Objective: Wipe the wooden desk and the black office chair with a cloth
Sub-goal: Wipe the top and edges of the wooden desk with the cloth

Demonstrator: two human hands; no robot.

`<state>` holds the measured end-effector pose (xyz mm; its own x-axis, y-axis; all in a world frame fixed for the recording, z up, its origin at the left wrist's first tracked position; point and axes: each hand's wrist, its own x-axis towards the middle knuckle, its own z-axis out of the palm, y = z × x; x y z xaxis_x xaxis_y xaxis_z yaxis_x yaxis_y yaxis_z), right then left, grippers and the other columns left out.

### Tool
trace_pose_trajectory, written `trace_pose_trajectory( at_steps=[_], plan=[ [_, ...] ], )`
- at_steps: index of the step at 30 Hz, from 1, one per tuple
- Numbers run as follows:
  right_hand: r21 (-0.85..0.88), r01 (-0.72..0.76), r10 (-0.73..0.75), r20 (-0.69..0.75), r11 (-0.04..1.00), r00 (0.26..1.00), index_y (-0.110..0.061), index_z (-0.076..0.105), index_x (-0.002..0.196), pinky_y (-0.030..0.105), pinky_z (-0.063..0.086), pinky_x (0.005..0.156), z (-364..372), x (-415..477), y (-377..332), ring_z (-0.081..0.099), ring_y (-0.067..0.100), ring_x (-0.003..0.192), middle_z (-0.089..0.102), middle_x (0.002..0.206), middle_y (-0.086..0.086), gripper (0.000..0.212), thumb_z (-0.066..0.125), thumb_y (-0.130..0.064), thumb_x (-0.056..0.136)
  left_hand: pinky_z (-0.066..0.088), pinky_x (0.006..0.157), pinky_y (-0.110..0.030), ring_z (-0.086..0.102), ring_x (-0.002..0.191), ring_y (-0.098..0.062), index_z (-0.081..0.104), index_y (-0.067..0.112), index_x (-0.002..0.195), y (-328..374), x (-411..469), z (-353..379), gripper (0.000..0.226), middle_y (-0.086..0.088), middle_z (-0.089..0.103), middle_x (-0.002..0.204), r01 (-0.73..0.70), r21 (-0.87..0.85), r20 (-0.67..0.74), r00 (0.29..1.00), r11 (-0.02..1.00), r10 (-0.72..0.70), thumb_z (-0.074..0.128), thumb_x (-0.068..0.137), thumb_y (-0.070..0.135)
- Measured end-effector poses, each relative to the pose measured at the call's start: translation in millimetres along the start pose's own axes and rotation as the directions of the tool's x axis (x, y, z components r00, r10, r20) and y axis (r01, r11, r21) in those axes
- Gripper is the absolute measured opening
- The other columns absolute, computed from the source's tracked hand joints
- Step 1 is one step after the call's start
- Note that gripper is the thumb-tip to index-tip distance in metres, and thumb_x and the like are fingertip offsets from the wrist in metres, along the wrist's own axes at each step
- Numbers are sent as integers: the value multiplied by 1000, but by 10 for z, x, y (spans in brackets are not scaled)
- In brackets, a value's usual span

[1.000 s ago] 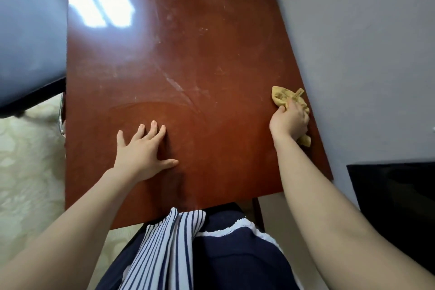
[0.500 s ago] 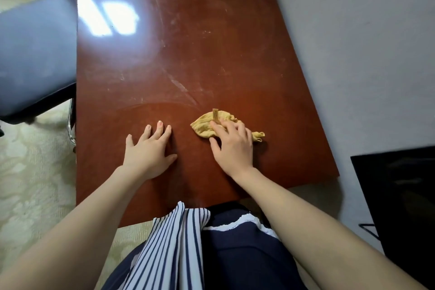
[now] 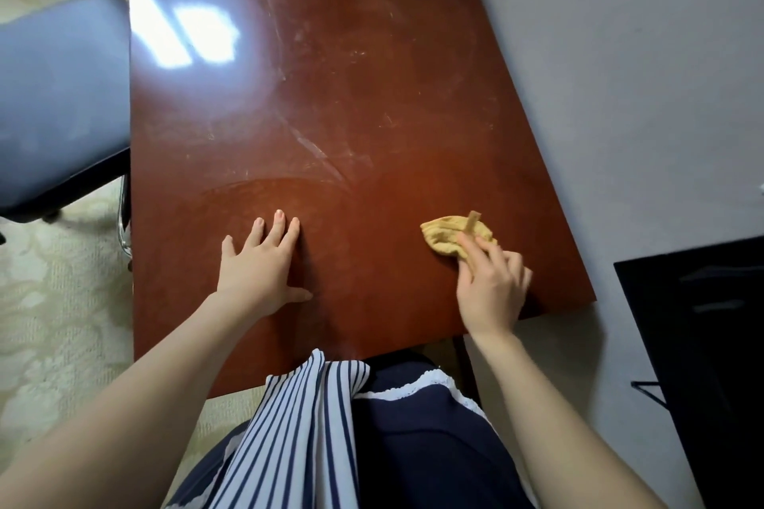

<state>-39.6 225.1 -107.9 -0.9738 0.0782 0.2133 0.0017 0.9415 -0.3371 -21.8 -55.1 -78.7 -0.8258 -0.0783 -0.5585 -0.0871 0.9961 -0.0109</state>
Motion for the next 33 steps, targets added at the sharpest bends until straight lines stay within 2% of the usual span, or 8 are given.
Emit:
trace_pose_trajectory(
  at_steps=[7, 10, 13, 16, 20, 24, 28, 33],
  plan=[
    [-18, -327, 327, 42, 945, 944, -26, 61, 125, 41, 34, 92, 86, 742, 199, 44, 28, 111, 56, 130, 2, 35, 60, -18, 91, 15, 113, -52, -2, 146, -26, -11, 22, 150, 16, 0, -12, 111, 0, -11, 159, -7, 23, -3, 1000, 1000, 7, 62, 76, 63],
    [-12, -413, 413, 49, 911, 909, -26, 59, 128, 41, 31, 97, 160, 1065, 122, 39, 28, 119, 50, 135, 1, 36, 56, -17, 93, 14, 113, -53, -1, 146, -26, -10, 21, 150, 8, -2, -14, 110, -1, -11, 159, -10, 36, -13, 1000, 999, 11, 61, 77, 62],
    [-16, -456, 456, 81, 890, 887, -27, 58, 129, 42, 31, 97, 259, 1276, -62, 38, 29, 119, 49, 135, 1, 36, 53, -16, 95, 13, 113, -53, -1, 146, -26, -10, 21, 150, 17, -11, 9, 109, -2, -11, 159, -7, 20, -23, 1000, 1000, 8, 61, 77, 62],
    [-15, -395, 393, 148, 918, 908, -31, 56, 130, 40, 30, 96, 373, 1374, -282, 36, 28, 117, 46, 137, -2, 36, 52, -19, 96, 9, 114, -51, -3, 146, -25, -6, 22, 151, 23, -7, 53, 103, -1, -9, 159, -12, -54, -80, 997, 998, 7, 58, 79, 62],
    [-31, -238, 238, 238, 971, 942, -35, 53, 132, 39, 30, 97, 526, 1419, -642, 36, 27, 117, 42, 141, -5, 37, 52, -28, 96, 5, 115, -46, -1, 147, -22, 5, 26, 151, -18, -92, 144, 90, -2, 0, 160, -6, -153, -200, 979, 988, -25, 56, 84, 56],
    [-21, -32, 37, 311, 999, 950, -34, 52, 133, 40, 31, 96, 690, 1289, -1078, 38, 28, 114, 45, 138, 0, 39, 53, -31, 95, 12, 114, -47, 14, 145, -28, 26, 20, 149, -106, -310, 266, 84, -7, 18, 157, 124, -252, -303, 932, 960, -200, 64, 81, 50],
    [34, 89, -96, 337, 995, 937, -35, 53, 132, 39, 29, 96, 797, 1054, -1417, 39, 27, 111, 48, 134, 0, 39, 55, -31, 93, 14, 113, -50, 14, 144, -30, 25, 16, 149, -261, -489, 381, 90, -11, 17, 157, 294, -303, -249, 894, 907, -373, 63, 78, 56],
    [121, 185, -218, 379, 975, 899, -34, 56, 128, 38, 29, 97, 850, 657, -1782, 40, 26, 111, 51, 130, 0, 37, 57, -31, 91, 15, 113, -51, 13, 144, -30, 23, 17, 149, -454, -728, 550, 94, -11, 14, 158, 415, -349, -192, 846, 841, -497, 62, 75, 61]
  ],
)
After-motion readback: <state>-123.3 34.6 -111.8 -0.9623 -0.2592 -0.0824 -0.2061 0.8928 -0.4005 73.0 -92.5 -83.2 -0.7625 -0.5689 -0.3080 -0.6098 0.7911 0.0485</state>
